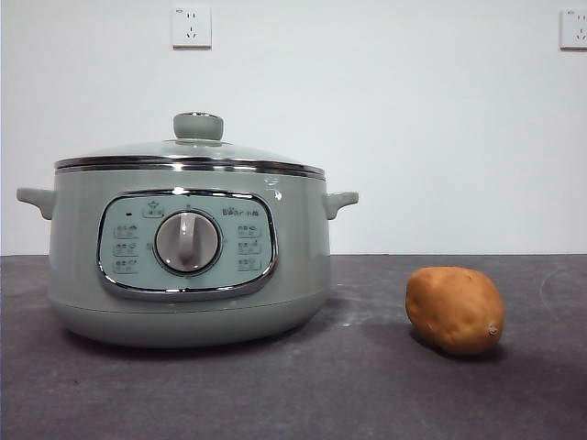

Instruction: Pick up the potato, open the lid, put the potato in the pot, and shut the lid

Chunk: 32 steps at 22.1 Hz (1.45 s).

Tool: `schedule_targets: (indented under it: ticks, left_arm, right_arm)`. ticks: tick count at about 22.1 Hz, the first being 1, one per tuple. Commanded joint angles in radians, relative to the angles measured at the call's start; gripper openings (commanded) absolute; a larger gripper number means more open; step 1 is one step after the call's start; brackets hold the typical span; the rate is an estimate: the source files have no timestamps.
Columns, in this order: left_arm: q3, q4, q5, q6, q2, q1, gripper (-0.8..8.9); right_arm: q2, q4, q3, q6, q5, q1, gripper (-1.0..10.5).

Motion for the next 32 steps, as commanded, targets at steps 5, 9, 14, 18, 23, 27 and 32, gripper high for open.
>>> schedule_targets:
  ticks: [5,9,14,18,23,27,32]
  left_arm:
    - [-0.015,0.003,0.011,-0.035,-0.003,0.003,-0.03]
    - [-0.015,0.009,0.105,-0.272,-0.003,0.002,-0.03]
    - [-0.015,0.017,0.199,-0.405,-0.003,0.002,-0.03]
    - [-0.015,0.015,0.201,-0.404,-0.003,0.002,-0.03]
    - [-0.011,0.016,0.216,-0.404,-0.003,0.002,-0.04]
    - [0.016,0.006,0.212,-0.404,-0.003,0.002,-0.08]
    - [0.103,-0.058,0.212,-0.399,0.019,0.002,-0.08]
  right_arm:
    - [0.000,-0.001,-0.010,0.101,0.000,0.002,0.0]
    - [0.000,-0.001,-0.010,0.370,-0.005,0.002,0.0]
    - [0.000,0.003,-0.010,0.545,0.002,0.002,0.0]
    - [0.000,0.006,-0.010,0.545,0.002,0.001,0.0]
    - [0.004,0.005,0.004,0.543,-0.005,0.002,0.0]
    - [0.026,-0.002,0.052,0.537,-0.014,0.002,0.0]
    - [0.100,-0.021,0.150,0.510,-0.032,0.002,0.0]
